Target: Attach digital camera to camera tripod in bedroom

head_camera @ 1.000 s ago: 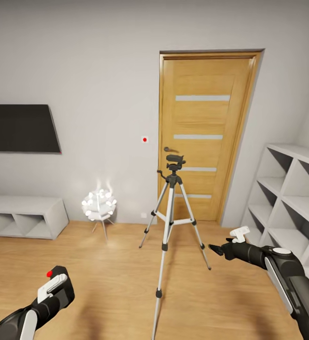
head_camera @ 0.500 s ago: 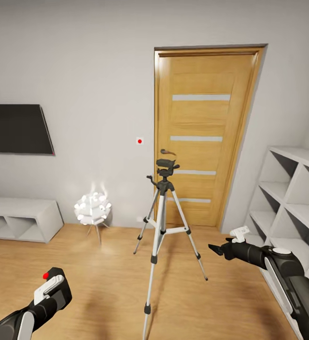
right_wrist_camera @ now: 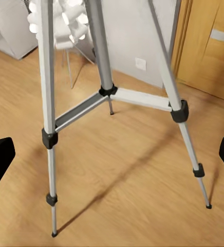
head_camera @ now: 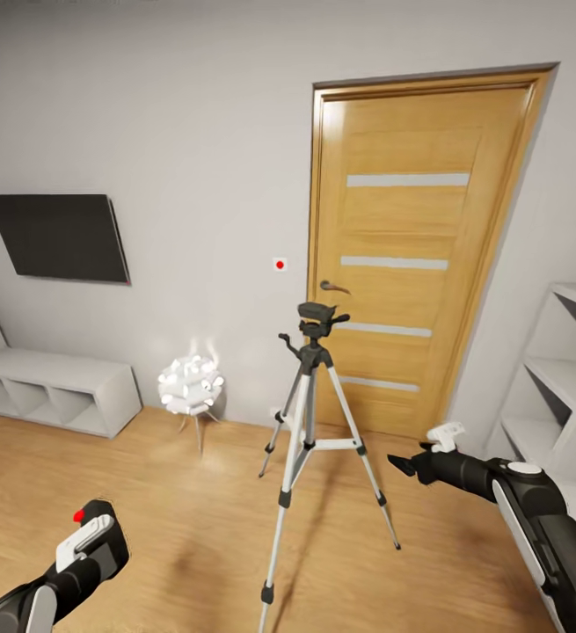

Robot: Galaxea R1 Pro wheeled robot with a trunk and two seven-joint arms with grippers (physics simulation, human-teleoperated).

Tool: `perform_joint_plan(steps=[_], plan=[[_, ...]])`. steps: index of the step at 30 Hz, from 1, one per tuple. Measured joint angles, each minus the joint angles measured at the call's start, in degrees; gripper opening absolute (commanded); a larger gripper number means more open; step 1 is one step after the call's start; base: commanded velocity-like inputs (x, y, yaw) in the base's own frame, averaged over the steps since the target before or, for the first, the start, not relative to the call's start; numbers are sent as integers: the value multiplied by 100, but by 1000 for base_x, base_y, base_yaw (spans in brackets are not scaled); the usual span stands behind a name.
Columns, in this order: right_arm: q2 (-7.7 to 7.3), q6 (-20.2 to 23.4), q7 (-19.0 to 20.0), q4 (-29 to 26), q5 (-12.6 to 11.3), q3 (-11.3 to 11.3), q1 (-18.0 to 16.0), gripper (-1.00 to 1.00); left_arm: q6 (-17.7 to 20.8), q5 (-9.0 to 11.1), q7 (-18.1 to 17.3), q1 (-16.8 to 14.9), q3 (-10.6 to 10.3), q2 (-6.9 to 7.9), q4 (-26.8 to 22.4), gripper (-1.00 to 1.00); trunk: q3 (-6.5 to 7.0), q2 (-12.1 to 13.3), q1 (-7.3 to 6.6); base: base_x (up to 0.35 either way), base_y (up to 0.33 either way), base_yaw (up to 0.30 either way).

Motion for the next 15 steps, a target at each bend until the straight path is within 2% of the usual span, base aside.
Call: perform_joint_plan(steps=[12,15], plan=[[10,-178,19,2,-2,4,10,100,0,26,-25,73,153,-20,-139,-100,0,0,1,26,-324,279],[14,-191,20,6,-1,4,10,100,6,26,-26,77,166,-16,-147,-100,0,-2,0,2,-196,238]])
